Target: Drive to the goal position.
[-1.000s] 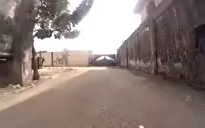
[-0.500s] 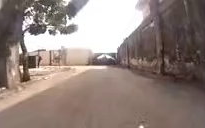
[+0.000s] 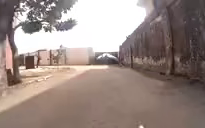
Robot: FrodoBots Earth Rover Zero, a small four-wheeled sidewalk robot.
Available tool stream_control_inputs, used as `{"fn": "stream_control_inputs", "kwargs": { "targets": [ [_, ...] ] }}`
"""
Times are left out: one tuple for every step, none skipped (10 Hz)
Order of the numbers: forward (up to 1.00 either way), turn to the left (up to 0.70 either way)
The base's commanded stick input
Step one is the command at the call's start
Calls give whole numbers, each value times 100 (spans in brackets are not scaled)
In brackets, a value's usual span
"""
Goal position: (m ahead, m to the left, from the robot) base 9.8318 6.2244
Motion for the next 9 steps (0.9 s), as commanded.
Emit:
{"fn": "stream_control_inputs", "kwargs": {
  "targets": [
    [100, 0],
    [100, 0],
    [100, 0],
    [100, 0],
    [100, 0],
    [100, 0],
    [100, 0],
    [100, 0],
    [100, 27]
  ]
}}
